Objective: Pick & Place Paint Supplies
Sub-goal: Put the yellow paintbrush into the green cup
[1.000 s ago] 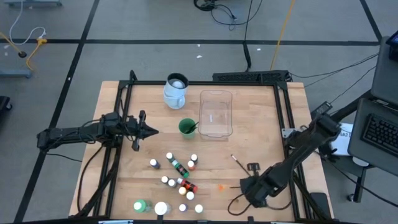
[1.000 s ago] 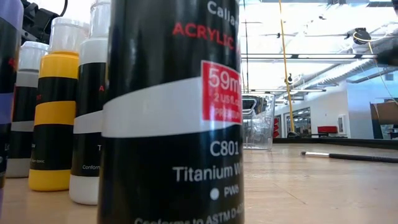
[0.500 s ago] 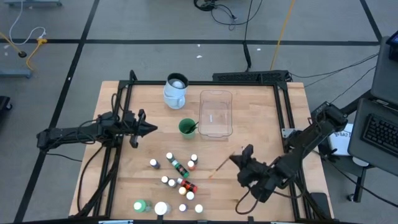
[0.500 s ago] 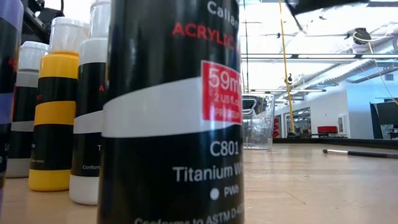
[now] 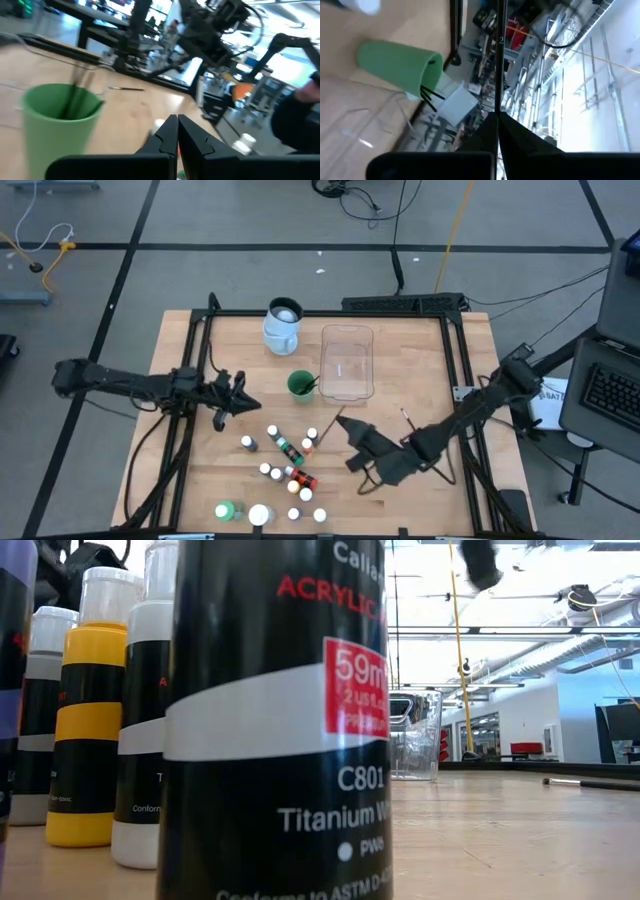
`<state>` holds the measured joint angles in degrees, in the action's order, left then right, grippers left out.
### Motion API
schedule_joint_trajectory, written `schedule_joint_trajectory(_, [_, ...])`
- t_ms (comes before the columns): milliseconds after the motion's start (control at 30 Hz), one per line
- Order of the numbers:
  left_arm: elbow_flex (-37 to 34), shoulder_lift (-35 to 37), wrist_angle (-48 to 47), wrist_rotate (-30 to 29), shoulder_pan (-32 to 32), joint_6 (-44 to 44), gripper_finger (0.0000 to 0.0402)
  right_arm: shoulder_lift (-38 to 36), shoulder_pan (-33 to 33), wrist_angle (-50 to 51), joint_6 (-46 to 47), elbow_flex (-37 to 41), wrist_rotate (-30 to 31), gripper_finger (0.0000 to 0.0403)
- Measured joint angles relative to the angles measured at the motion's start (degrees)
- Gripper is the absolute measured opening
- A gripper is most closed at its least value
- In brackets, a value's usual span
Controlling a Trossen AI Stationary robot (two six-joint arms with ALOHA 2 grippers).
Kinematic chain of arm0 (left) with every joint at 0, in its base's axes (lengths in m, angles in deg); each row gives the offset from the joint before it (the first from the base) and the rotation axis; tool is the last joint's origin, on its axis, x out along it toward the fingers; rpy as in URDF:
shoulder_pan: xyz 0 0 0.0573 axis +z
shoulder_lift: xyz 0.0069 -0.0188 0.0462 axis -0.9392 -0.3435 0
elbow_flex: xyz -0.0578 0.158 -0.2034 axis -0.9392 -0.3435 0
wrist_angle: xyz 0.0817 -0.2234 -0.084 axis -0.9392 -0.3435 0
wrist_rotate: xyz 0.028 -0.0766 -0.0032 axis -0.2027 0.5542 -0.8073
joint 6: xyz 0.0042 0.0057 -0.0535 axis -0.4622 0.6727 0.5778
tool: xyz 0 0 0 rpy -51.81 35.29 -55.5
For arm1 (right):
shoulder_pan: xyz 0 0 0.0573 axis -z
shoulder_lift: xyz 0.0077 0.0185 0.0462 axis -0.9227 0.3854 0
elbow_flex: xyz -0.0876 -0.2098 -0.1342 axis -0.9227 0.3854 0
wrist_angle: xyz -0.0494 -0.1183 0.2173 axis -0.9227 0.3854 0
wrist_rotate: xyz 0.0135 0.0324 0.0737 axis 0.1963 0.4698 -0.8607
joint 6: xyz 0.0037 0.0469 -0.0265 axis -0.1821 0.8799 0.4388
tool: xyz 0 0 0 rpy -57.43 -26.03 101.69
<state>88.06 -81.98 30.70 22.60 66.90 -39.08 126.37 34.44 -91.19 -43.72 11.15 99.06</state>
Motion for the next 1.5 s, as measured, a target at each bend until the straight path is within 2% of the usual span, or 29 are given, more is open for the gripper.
schedule_joint_trajectory(167, [6.5, -10.0, 2.4, -1.6, -5.1, -1.3, 0.0033, 3.9, 4.7, -4.6, -7.0, 0.0, -5.0, 0.0000])
schedule_joint_trajectory(300, [12.7, -17.8, 2.0, -4.9, -6.5, -1.5, 0.0074, 6.9, 7.4, -11.5, -17.3, 0.0, -7.5, 0.0000])
schedule_joint_trajectory(467, [20.5, -27.7, -2.7, -4.7, -6.5, -2.7, 0.0143, 11.1, 8.6, -24.9, -29.8, 0.6, -13.2, 0.0000])
schedule_joint_trajectory(567, [23.8, -32.7, -3.4, -4.5, -6.5, -2.6, 0.0180, 13.6, 8.5, -30.8, -34.3, 0.9, -18.7, 0.0000])
schedule_joint_trajectory(667, [25.8, -36.1, -3.8, -3.0, -6.5, -2.7, 0.0209, 15.8, 8.2, -33.9, -39.8, 1.0, -19.8, 0.0000])
schedule_joint_trajectory(800, [27.2, -40.0, -3.7, -1.2, -6.5, -2.6, 0.0233, 16.6, 8.3, -37.5, -41.1, 1.0, -20.3, 0.0000])
schedule_joint_trajectory(1067, [31.9, -46.9, -3.5, 0.6, -6.5, -3.7, 0.0239, 16.6, 8.6, -38.9, -41.4, 1.0, -24.0, 0.0000])
schedule_joint_trajectory(1300, [32.9, -47.8, -4.7, 2.8, -6.5, -4.5, 0.0238, 16.5, 8.3, -38.7, -40.9, 1.0, -23.7, 0.0000])
schedule_joint_trajectory(1400, [32.9, -47.9, -4.9, 4.2, -6.5, -4.5, 0.0218, 16.5, 8.2, -38.3, -40.6, 1.1, -23.6, 0.0000])
schedule_joint_trajectory(1500, [32.9, -47.8, -4.4, 5.7, -6.5, -4.7, 0.0176, 16.5, 8.1, -38.2, -39.7, 2.1, -23.7, 0.0000])
